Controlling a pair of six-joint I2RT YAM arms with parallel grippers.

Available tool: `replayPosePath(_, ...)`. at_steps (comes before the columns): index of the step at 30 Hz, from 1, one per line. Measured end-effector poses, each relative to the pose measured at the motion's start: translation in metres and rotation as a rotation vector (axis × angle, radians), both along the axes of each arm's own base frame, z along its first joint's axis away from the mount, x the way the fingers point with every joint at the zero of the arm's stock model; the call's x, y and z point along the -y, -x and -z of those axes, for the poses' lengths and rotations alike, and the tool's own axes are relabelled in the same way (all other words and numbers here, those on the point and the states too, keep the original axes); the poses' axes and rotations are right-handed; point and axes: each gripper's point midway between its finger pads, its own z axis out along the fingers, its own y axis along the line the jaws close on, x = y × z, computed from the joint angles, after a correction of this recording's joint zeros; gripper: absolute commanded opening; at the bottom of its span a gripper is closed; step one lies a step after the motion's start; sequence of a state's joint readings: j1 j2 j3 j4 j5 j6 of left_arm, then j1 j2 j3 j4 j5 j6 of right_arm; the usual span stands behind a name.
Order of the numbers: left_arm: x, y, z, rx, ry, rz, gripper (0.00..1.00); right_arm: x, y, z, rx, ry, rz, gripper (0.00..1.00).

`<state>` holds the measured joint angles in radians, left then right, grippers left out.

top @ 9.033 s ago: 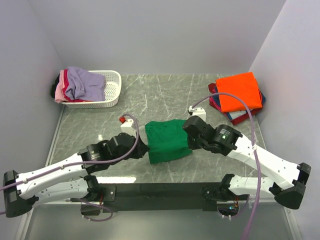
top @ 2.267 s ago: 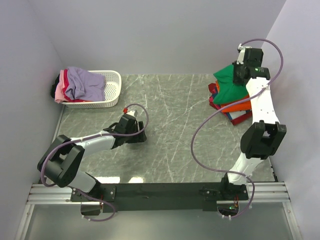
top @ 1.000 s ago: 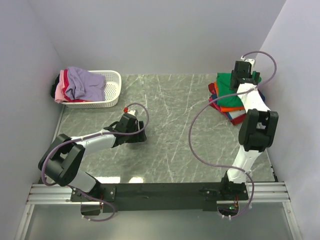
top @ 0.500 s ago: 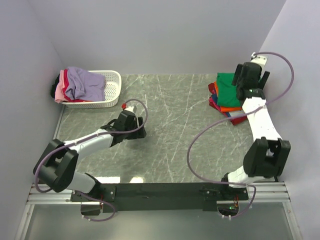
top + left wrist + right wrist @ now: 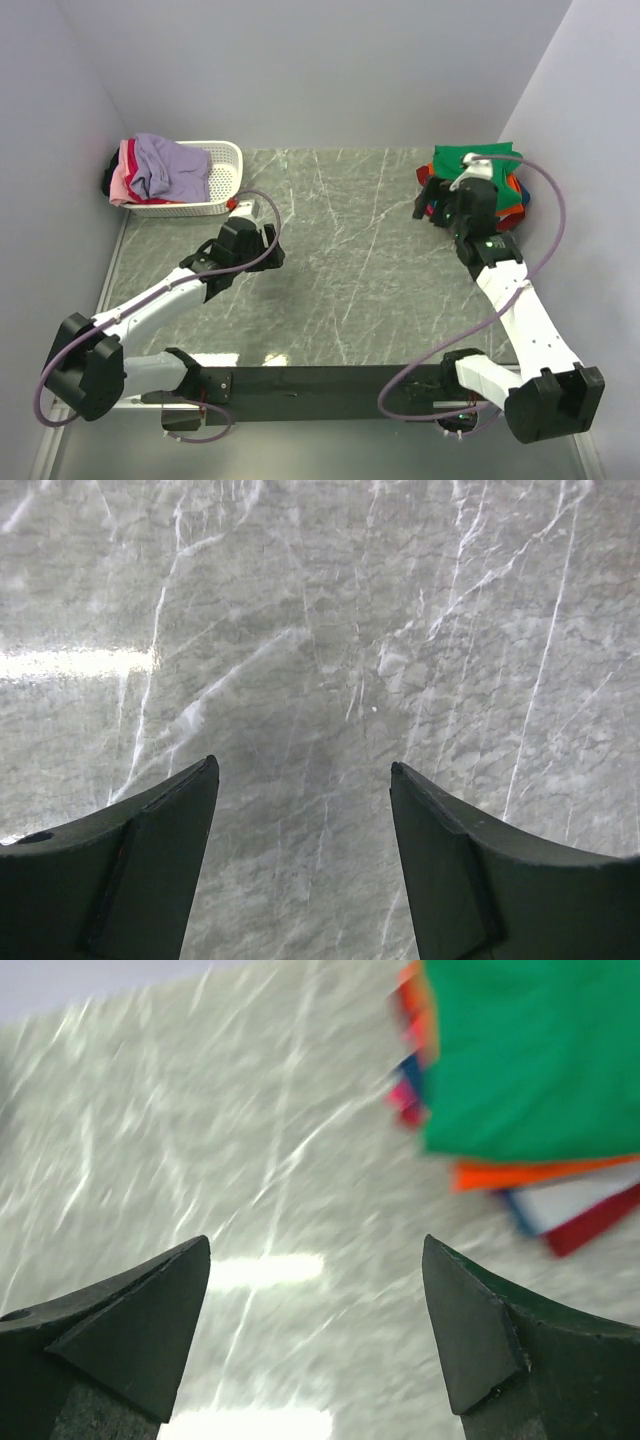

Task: Fold and stack the t-shirts
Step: Neatly place the folded tshirt to the corner

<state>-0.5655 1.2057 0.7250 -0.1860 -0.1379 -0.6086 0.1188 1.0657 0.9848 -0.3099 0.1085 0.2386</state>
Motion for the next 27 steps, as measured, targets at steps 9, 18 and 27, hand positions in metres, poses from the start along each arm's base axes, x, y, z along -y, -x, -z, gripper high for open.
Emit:
replayPosePath(9, -0.002, 0.001, -0.006, 0.010, -0.001, 0.001, 0.77, -0.084, 0.045, 0.075, -0.189, -0.060, -0.244, 0.92)
replayPosePath(18, -0.005, 0.001, -0.010, 0.026, -0.006, -0.014, 0.77, -0.105, 0.062, 0.106, -0.252, -0.073, -0.301, 0.91)
replayPosePath(27, -0.011, -0.001, -0.012, 0.038, -0.022, -0.042, 0.74, -0.111, 0.058, 0.106, -0.239, -0.079, -0.312, 0.91)
